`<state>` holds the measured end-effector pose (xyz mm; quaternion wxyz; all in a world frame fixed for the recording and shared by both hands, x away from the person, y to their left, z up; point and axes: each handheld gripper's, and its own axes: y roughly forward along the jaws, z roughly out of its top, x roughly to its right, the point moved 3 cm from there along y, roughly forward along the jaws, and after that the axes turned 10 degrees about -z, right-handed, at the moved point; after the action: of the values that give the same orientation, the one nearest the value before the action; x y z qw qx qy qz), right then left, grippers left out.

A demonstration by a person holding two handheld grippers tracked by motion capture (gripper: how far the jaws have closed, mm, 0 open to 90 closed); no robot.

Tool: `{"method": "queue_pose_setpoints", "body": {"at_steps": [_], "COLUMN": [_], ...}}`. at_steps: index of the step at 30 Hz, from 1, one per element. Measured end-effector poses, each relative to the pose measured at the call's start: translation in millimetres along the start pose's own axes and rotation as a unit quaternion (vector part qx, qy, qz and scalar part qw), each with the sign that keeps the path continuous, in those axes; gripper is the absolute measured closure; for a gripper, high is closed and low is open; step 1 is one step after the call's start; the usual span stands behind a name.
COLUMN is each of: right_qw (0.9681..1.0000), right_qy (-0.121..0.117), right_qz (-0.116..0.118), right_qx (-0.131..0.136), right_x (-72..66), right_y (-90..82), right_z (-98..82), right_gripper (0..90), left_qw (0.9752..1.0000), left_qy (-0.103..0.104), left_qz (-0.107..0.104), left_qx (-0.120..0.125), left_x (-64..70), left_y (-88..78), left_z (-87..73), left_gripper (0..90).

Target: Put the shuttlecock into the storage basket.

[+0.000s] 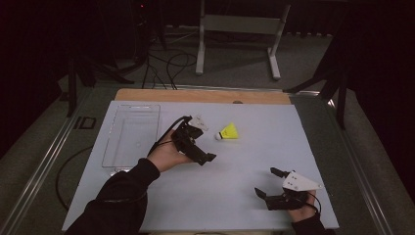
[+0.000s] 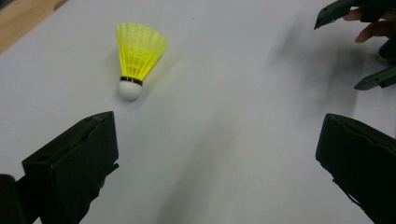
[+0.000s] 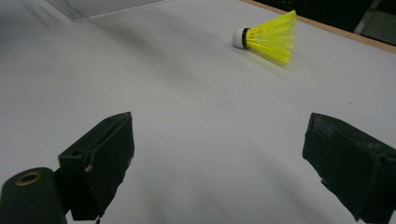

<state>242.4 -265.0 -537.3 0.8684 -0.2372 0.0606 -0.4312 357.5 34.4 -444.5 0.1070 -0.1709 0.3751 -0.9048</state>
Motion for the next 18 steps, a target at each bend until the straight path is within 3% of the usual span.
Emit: {"method": "queue_pose_setpoints", "body": {"at_steps": [6,18], "right_qw": [1.0,1.0], "right_qy": [0.002,0.002], "right_qz": [0.002,0.003], "right_qx": [0.001,0.003], "right_x": [-0.6,0.1], "right_y": [-0.1,-0.7], "right_z": [0.3,0.4], "right_gripper": [9.1,9.1], "left_qw": [0.9997,0.9987], "left_qy": [0.019,0.046], "left_qz": [0.014,0.003], "left_qx": [0.008,0.02], "left_x": [-6.5,-18.7], "left_y": [3.1,18.8], "left_z": [10.9,29.3], "left_gripper": [0.1,0.0]}}
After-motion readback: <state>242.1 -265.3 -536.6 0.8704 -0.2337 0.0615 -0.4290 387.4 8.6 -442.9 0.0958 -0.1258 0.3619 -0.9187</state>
